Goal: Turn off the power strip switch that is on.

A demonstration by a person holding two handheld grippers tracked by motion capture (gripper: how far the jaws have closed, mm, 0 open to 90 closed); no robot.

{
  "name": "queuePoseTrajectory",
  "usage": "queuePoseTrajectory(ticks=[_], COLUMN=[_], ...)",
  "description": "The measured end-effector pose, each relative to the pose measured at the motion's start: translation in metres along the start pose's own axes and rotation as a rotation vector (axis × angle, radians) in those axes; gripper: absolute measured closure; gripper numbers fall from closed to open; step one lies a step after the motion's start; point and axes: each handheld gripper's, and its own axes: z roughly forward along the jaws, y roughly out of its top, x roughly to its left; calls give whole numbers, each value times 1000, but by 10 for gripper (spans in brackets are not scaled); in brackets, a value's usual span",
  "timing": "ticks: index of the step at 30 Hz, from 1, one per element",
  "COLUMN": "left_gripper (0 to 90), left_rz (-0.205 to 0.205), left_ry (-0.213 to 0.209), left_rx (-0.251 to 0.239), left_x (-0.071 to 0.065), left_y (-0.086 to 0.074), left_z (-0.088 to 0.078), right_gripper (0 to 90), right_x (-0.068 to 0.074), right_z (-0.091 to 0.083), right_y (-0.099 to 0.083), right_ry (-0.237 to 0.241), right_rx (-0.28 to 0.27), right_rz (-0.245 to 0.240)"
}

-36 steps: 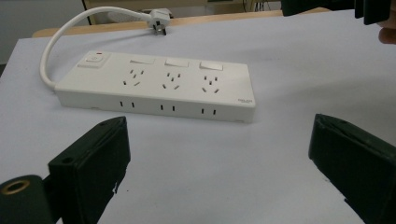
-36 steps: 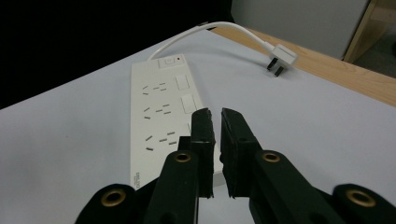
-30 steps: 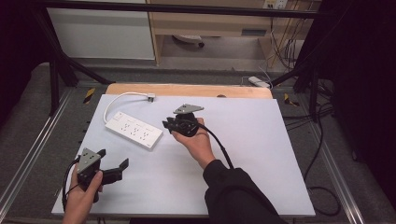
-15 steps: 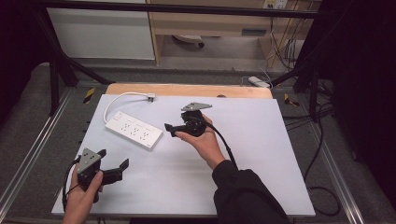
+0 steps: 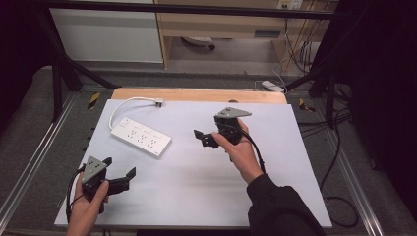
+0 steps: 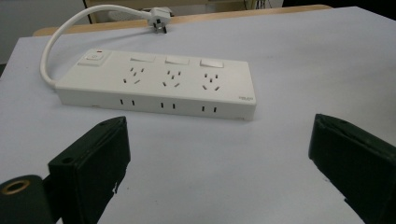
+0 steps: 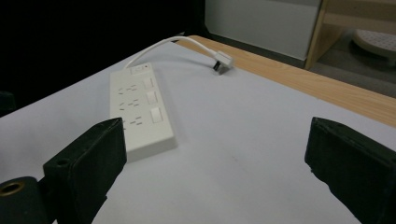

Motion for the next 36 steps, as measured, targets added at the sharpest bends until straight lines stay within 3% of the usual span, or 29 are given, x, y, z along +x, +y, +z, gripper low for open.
queuePoseTrajectory(ticks=[11,20,25,33,36], left_gripper=[54,54,54,54,54], left_rz=[0,-7,-4,-1,-3], left_ry=[3,2,1,3,3], left_rx=[-1,-12,-13,-13,-15], left_x=[0,1,1,0,0], left_y=[0,0,0,0,0], left_z=[0,-1,-2,-2,-2], right_gripper=[80,60,60,57,49], right_x=[-33,-39,-42,-57,-63], right_z=[-55,-88,-104,-133,-138], right_y=[-23,-47,-63,-99,-113], right_ry=[-52,-109,-140,-208,-262], right_rx=[-67,-136,-139,-141,-95], right_rz=[46,18,12,73,92])
